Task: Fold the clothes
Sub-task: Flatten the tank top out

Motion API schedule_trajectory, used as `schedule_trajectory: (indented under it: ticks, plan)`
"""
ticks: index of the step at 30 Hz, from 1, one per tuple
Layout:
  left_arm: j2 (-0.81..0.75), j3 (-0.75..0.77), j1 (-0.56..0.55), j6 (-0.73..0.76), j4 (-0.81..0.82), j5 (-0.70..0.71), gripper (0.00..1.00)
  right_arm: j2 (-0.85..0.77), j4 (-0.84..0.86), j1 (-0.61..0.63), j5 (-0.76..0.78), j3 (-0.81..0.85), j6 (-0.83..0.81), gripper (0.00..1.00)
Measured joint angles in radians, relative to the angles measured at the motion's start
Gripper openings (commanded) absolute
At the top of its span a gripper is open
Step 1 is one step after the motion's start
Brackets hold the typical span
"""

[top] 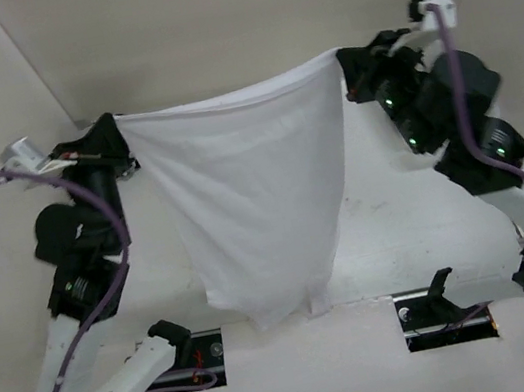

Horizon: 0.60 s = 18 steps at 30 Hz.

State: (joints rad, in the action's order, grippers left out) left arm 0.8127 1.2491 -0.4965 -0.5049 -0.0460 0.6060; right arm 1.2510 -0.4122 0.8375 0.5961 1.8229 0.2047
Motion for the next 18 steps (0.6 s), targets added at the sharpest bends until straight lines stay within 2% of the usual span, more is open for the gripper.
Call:
schedule_trajectory:
  ticks: [3, 4, 6, 9, 12, 14, 18]
  plan:
    - [0.143, -0.040, 0.097, -0.042, 0.015, -0.056, 0.00, 0.100, -0.006, -0.135, -0.139, -0.027, 0.049, 0.00]
    - [0.290, -0.013, 0.188, -0.101, 0.024, -0.148, 0.00, 0.199, -0.003, -0.211, -0.223, 0.001, 0.079, 0.00]
    - [0.469, 0.064, 0.269, -0.166, -0.002, -0.235, 0.00, 0.320, -0.055, -0.275, -0.288, 0.086, 0.099, 0.00]
    - [0.739, 0.294, 0.344, -0.231, -0.062, -0.341, 0.00, 0.534, -0.122, -0.337, -0.365, 0.363, 0.115, 0.00]
    - [0.864, 0.511, 0.374, -0.248, -0.147, -0.390, 0.00, 0.739, -0.219, -0.378, -0.416, 0.789, 0.120, 0.00]
    - [0.879, 0.630, 0.381, -0.249, -0.174, -0.411, 0.00, 0.769, -0.232, -0.398, -0.445, 0.930, 0.126, 0.00]
    - [0.817, 0.758, 0.390, -0.233, -0.160, -0.432, 0.00, 0.575, -0.201, -0.432, -0.486, 0.813, 0.137, 0.00]
